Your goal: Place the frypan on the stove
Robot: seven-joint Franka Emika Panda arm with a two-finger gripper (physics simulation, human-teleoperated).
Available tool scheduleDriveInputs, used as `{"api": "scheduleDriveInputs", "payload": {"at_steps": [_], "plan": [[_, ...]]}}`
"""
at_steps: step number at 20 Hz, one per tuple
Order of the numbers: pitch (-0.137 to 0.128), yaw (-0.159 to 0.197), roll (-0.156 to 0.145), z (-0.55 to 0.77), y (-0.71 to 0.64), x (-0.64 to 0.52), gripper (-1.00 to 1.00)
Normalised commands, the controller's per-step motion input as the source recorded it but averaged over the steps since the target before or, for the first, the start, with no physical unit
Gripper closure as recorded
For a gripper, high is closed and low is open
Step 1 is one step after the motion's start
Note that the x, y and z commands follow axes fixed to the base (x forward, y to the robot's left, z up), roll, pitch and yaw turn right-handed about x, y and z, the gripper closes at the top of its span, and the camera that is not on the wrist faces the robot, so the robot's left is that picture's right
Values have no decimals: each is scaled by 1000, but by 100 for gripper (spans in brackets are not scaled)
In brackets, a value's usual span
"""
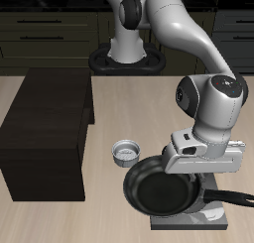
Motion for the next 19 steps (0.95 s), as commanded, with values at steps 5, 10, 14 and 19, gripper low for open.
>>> {"api": "scheduleDriveInputs", "payload": {"at_steps": [5, 10, 14, 19], "plan": [[35, 25, 18, -263, 253, -89, 100], [-3, 43, 33, -9, 138, -70, -100], [-9, 3, 1, 83, 14, -25, -100], [-19, -1, 7, 126, 31, -105, -100]]}}
